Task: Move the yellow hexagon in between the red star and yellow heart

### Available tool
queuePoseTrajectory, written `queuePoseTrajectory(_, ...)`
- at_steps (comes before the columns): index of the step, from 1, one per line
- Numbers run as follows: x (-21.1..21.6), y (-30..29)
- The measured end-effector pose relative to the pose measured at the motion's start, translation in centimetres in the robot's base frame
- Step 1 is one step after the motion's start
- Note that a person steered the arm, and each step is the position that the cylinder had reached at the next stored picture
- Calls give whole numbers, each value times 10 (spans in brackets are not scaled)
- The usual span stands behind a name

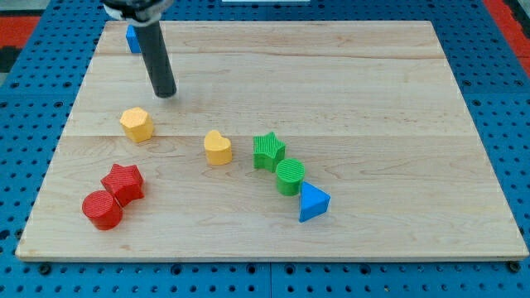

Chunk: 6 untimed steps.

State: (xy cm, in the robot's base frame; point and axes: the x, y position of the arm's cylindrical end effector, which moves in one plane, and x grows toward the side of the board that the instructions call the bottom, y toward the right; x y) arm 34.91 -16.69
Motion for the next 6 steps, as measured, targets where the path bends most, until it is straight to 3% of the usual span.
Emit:
queuePoseTrajectory(1, 52, -41)
queuePoseTrajectory(2, 69, 7)
queuePoseTrajectory(3, 85, 9)
queuePoseTrajectory(4, 59, -2)
queuePoseTrajectory(5, 78, -29)
queuePoseTrajectory(6, 103, 7)
